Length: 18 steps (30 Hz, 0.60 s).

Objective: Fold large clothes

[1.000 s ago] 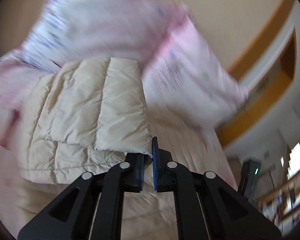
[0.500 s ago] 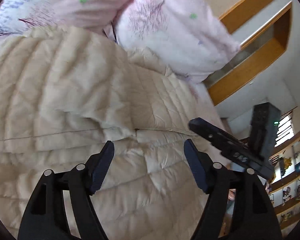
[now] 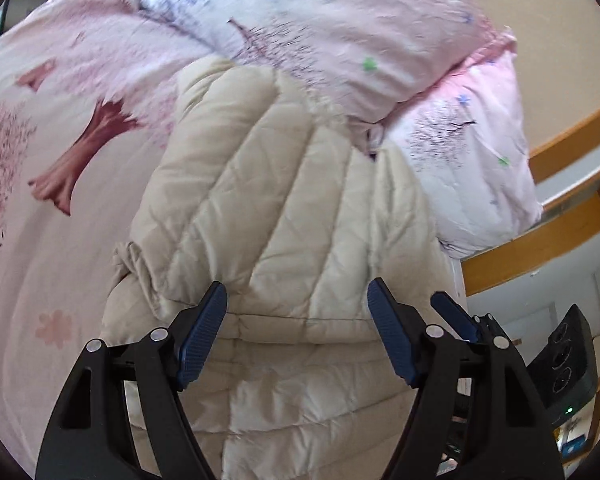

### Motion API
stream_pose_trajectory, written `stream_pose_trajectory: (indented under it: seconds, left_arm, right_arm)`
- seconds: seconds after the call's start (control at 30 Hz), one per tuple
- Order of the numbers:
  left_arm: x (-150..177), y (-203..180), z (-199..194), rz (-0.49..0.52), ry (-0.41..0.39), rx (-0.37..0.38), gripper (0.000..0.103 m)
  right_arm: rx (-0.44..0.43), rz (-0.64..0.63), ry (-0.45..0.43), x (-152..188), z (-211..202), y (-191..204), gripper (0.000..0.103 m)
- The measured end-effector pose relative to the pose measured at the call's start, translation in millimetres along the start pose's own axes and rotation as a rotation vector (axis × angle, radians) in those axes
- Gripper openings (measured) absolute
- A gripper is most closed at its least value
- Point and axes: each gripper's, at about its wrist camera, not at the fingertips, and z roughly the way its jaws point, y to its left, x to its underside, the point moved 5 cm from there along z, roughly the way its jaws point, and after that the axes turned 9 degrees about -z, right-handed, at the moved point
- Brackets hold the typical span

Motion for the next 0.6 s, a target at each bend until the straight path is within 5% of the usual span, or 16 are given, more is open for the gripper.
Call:
stream_pose_trajectory:
  seconds: [0.17, 0.43, 0.53, 0.6]
  left_arm:
    - [-1, 5, 1, -0.007, 0.007, -0.004, 0.073]
    - [3, 3, -1, 0.028, 0.001, -0.019, 0.073]
    - [4, 2, -1, 0.040, 0.001, -0.026, 0.074]
    - [5, 1, -2, 0.045, 0.000, -0.029, 0.075]
  right_arm:
    - [0.047, 0.084, 0.023, 2, 16, -15, 0.007]
    - [0.002, 0.497, -0.125, 38, -46, -89, 0.006]
    - [-0.082, 0.632, -0.074, 68, -44, -109, 0.013]
    - [-0.162, 0.731, -0.047, 89, -35, -123, 0.036]
